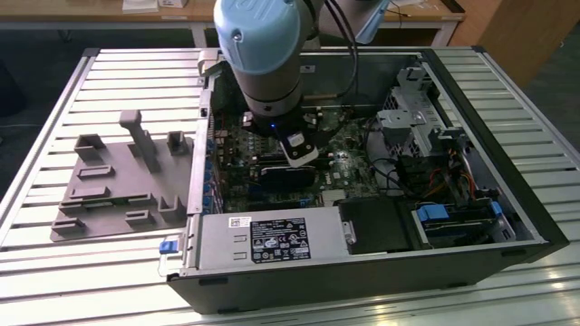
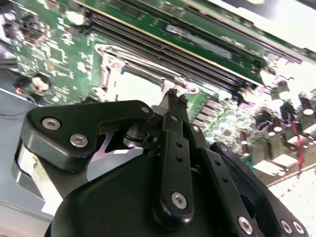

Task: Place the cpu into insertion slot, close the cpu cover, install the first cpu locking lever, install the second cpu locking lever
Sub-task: 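Install the second cpu locking lever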

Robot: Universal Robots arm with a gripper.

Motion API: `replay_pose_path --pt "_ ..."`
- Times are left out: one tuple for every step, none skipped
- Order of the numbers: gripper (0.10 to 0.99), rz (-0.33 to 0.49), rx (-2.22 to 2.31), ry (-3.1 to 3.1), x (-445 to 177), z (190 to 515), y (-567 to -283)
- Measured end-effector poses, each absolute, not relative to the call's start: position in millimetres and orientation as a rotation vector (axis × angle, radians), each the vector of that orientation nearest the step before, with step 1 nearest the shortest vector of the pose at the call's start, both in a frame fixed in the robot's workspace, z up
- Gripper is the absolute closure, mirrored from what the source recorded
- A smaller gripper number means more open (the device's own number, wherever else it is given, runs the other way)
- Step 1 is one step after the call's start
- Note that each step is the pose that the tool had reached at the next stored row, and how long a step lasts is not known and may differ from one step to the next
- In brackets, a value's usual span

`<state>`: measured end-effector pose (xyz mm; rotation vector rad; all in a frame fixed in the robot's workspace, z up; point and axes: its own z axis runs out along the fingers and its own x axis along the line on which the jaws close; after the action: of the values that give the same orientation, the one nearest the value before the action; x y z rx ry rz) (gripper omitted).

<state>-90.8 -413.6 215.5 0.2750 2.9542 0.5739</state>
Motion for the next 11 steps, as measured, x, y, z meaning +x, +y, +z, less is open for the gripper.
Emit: replay_pose_path --pt "0.98 0.573 0.276 2.954 -88.2 215.5 -413.6" --pt "0.98 0.573 0.276 2.954 -85.8 215.5 -413.6" --pt "0.98 0.572 0.277 2.954 -83.3 215.5 -413.6" --pt "0.98 0.571 0.278 2.954 -81.0 215.5 -413.6" --pt "0.98 0.571 0.279 2.954 -78.7 215.5 -413.6" --pt "0.98 0.569 0.28 2.954 -76.5 215.5 -413.6" --pt "0.98 0.567 0.281 2.954 -74.3 215.5 -413.6" --pt "0.98 0.563 0.282 2.955 -72.2 215.5 -413.5" --pt "0.98 0.556 0.283 2.956 -70.5 215.5 -413.4" --pt "0.98 0.544 0.283 2.957 -69.2 215.5 -413.1" --pt "0.98 0.531 0.283 2.959 -68.1 215.5 -412.9"
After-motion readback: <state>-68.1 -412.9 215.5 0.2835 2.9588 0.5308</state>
